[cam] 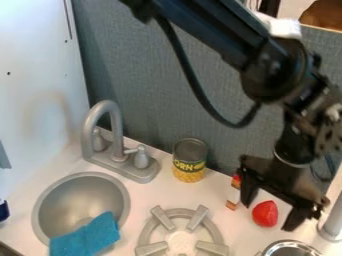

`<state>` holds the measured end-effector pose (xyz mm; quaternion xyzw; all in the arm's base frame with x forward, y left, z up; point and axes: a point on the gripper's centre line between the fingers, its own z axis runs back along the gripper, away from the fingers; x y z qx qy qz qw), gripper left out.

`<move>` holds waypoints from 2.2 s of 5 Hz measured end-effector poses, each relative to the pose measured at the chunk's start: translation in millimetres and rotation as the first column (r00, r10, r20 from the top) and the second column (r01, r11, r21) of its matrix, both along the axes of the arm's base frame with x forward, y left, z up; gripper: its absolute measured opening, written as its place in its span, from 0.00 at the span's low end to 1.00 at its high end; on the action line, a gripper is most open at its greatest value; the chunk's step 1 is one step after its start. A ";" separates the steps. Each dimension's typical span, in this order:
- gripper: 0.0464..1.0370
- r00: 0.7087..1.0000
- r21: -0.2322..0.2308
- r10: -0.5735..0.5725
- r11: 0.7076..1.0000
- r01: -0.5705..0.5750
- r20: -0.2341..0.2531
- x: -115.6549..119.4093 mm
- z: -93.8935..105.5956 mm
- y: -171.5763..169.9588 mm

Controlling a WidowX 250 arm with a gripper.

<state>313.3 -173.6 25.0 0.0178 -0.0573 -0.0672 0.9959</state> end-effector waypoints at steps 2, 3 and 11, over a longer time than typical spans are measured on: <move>0.97 0.996 -0.014 -0.083 0.996 0.083 -0.009 -1.3 -30.5 -28.5; 0.97 0.995 -0.016 -0.102 0.995 0.102 -0.013 0.8 -40.8 -34.5; 0.42 0.976 -0.005 -0.211 0.978 0.211 -0.049 -2.8 -79.3 -63.8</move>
